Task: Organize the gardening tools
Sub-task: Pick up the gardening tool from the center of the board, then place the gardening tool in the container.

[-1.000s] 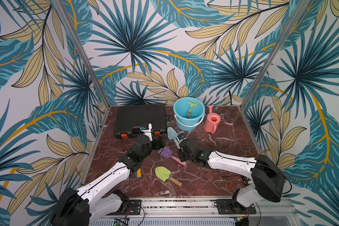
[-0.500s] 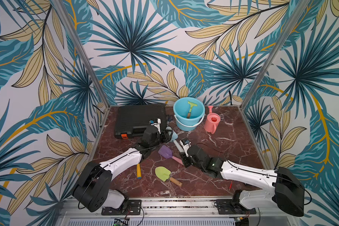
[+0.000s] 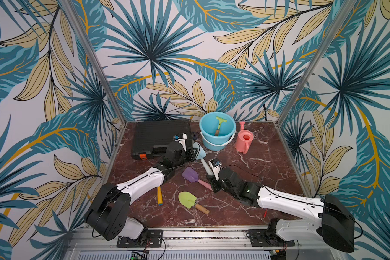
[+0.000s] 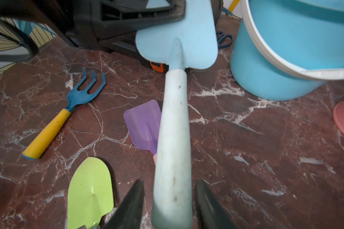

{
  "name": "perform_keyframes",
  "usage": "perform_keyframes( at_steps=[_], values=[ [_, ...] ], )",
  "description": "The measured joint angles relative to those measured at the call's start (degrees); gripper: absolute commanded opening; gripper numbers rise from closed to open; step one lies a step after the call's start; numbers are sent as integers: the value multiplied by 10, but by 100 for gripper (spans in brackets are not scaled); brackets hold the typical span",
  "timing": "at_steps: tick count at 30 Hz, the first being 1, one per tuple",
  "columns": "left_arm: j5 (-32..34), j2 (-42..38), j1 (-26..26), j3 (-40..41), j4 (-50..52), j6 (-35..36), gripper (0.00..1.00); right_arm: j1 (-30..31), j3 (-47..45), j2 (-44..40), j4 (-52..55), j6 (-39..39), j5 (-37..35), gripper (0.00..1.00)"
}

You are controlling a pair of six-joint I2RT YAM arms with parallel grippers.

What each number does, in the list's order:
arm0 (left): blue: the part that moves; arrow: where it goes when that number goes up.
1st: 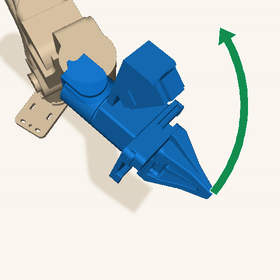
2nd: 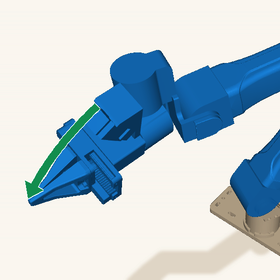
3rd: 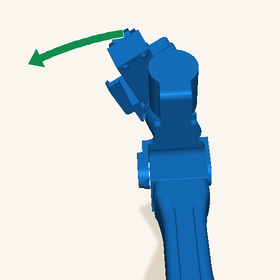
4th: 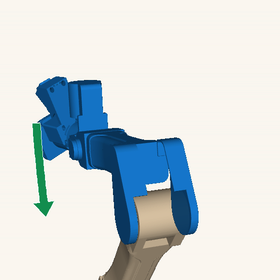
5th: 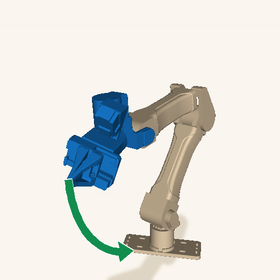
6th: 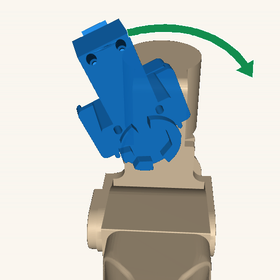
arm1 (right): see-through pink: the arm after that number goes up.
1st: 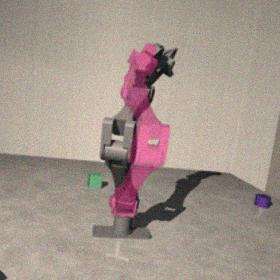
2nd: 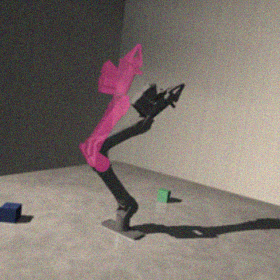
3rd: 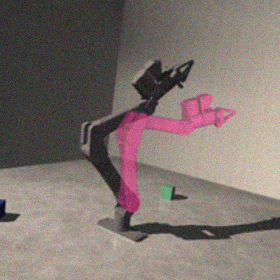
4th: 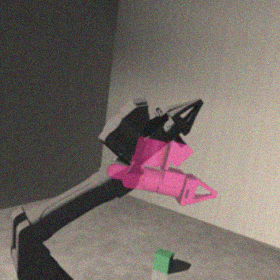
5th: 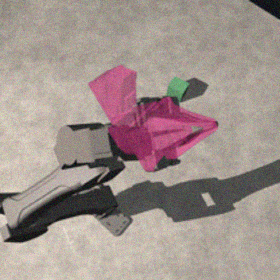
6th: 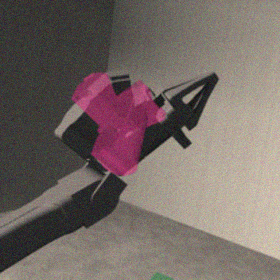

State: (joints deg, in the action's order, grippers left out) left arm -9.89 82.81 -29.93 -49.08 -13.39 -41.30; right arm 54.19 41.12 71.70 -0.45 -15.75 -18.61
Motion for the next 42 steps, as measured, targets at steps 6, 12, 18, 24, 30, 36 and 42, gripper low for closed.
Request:
perform_keyframes(
  at_steps=[6, 12, 18, 24, 30, 36, 42],
  values=[
    [38, -52, 0, -54, 53, 83, 0, 0, -17, -56, -4, -12, -61, 93],
    [103, -62, -4, -145, 41, 177, 0, 0, -36, -112, 0, -22, -145, 100],
    [167, 22, -4, -295, 33, 270, 0, 0, -40, -144, 12, -31, -227, 99],
    [181, 142, -4, -418, -8, 352, 0, 0, -42, -159, 27, -34, -283, 99],
    [160, 256, -3, -480, -72, 407, 0, 0, -51, -174, 28, -34, -308, 99],
    [115, 369, -2, -558, -112, 450, 0, -1, -54, -164, 28, -33, -309, 100],
    [45, 446, 1, -628, -115, 499, 6, -1, -54, -150, 28, -33, -306, 100]
  ],
)
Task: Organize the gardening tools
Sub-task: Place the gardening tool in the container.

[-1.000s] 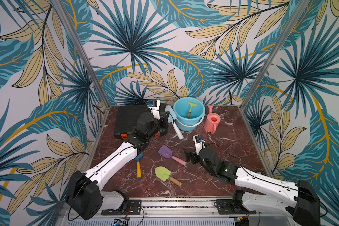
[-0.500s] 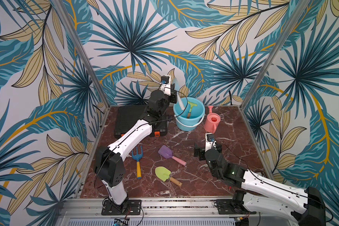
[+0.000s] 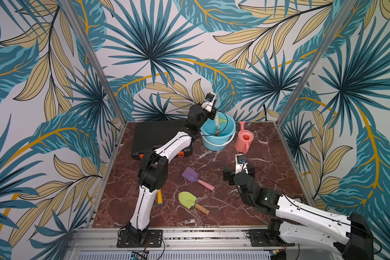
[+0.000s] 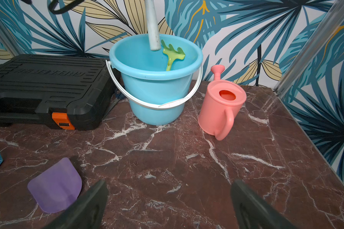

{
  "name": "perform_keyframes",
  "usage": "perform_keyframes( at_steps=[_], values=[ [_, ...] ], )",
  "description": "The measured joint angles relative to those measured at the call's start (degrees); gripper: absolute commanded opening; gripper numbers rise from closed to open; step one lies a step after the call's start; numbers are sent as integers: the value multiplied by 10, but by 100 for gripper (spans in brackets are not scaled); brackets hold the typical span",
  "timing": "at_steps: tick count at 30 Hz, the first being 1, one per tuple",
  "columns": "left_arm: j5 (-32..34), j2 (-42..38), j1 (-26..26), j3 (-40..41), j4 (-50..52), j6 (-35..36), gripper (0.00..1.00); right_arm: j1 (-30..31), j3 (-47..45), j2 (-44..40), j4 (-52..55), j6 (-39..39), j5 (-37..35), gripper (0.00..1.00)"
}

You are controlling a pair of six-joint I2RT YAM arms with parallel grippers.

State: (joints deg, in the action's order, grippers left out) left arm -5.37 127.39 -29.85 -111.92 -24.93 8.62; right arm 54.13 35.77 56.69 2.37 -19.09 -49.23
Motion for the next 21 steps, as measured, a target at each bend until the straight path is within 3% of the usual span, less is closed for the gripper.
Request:
perform_keyframes(
  at_steps=[6, 9, 11, 14, 18, 21],
  values=[
    [-51, 28, 7, 5, 1, 10, 11, 0, 0, 0, -5, 0, 6, 99],
    [-67, 29, 12, 14, 1, 8, 23, 0, 0, 0, -6, 0, 9, 100],
    [-78, 29, 16, 19, -6, 1, 43, 0, 0, 1, -8, 0, 10, 99],
    [-92, 29, 21, 31, -16, -19, 58, 0, 0, 4, -9, 0, 12, 99],
    [-106, 29, 28, 47, -22, -41, 60, 0, 0, 7, -9, 0, 13, 99],
    [-108, 28, 31, 62, -23, -57, 69, 0, 0, 7, -9, 0, 14, 100]
  ],
)
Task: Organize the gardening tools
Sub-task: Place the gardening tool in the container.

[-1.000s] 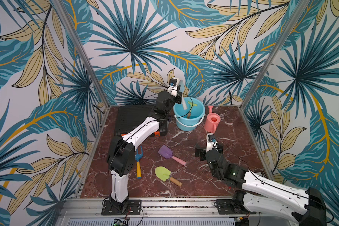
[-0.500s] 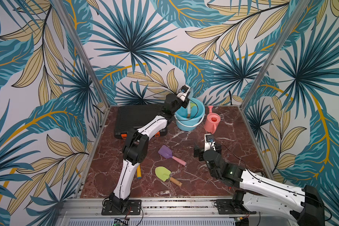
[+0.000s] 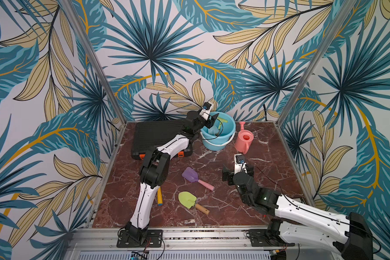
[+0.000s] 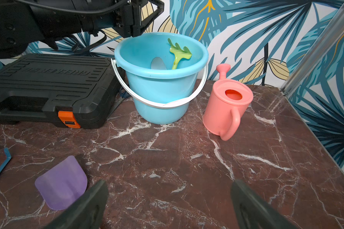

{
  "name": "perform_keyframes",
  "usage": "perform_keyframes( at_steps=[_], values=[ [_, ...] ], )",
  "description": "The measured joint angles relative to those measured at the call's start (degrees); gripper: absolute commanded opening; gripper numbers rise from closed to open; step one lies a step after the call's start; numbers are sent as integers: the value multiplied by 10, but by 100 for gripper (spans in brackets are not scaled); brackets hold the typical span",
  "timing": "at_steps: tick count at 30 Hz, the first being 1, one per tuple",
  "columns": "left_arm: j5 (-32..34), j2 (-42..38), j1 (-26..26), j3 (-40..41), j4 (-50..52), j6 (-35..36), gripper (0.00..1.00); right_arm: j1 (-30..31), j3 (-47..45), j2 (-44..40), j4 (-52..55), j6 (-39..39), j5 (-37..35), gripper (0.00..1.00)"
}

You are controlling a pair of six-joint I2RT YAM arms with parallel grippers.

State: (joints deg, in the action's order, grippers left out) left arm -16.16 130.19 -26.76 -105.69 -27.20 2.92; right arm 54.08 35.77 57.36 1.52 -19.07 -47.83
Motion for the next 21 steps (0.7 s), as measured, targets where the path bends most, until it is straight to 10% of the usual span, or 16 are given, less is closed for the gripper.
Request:
perform_keyframes(
  at_steps=[5, 7, 21],
  values=[
    [1, -38, 2, 49, 9, -41, 79, 0, 0, 1, 0, 0, 16, 99],
    [0, -73, 2, 77, 13, -66, 99, -1, 0, 8, -1, 2, 30, 100],
    [111, -422, -21, 405, 80, -241, 100, -1, 100, 209, 43, 7, 223, 86]
  ],
)
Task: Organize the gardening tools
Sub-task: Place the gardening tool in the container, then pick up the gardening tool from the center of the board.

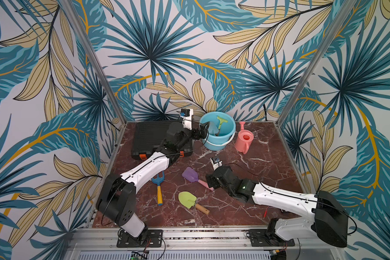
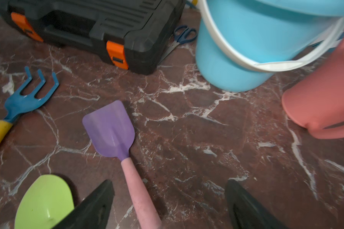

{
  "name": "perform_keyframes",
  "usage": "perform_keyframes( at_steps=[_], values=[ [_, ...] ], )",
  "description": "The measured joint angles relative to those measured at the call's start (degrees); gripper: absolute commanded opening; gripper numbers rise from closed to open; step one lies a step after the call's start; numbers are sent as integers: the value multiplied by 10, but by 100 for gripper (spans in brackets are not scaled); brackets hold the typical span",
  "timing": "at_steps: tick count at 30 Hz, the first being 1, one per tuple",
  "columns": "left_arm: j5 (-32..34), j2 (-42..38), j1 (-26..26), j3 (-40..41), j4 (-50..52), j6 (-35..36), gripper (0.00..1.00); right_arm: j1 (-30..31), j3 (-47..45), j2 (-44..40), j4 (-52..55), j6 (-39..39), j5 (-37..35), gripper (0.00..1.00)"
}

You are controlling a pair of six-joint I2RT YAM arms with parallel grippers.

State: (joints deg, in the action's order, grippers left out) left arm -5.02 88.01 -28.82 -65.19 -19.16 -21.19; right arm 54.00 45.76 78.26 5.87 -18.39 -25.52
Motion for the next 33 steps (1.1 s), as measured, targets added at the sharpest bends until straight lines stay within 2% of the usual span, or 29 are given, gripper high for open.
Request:
perform_keyframes(
  at_steps=[4, 10, 16, 18, 22, 26, 29, 33],
  values=[
    [51, -87, 3, 88, 55, -55, 100, 0, 4, 36, 11, 2, 57, 83],
    [90, -201, 15, 207, 102, -111, 100, 0, 9, 99, 35, 1, 108, 77],
    [113, -275, 15, 263, 132, -139, 100, 0, 34, 159, 65, -1, 138, 68],
    [112, -283, 15, 270, 138, -144, 100, 0, 49, 179, 74, -2, 143, 61],
    [88, -284, 16, 276, 147, -153, 100, 0, 69, 204, 87, -6, 146, 39],
    [63, -284, 15, 286, 147, -160, 94, 0, 72, 205, 94, -6, 148, 16],
    [45, -284, 15, 298, 144, -172, 88, -1, 70, 200, 93, -3, 150, 8],
    [19, -283, 11, 325, 114, -199, 82, 0, 37, 155, 73, -3, 153, 6]
  ],
)
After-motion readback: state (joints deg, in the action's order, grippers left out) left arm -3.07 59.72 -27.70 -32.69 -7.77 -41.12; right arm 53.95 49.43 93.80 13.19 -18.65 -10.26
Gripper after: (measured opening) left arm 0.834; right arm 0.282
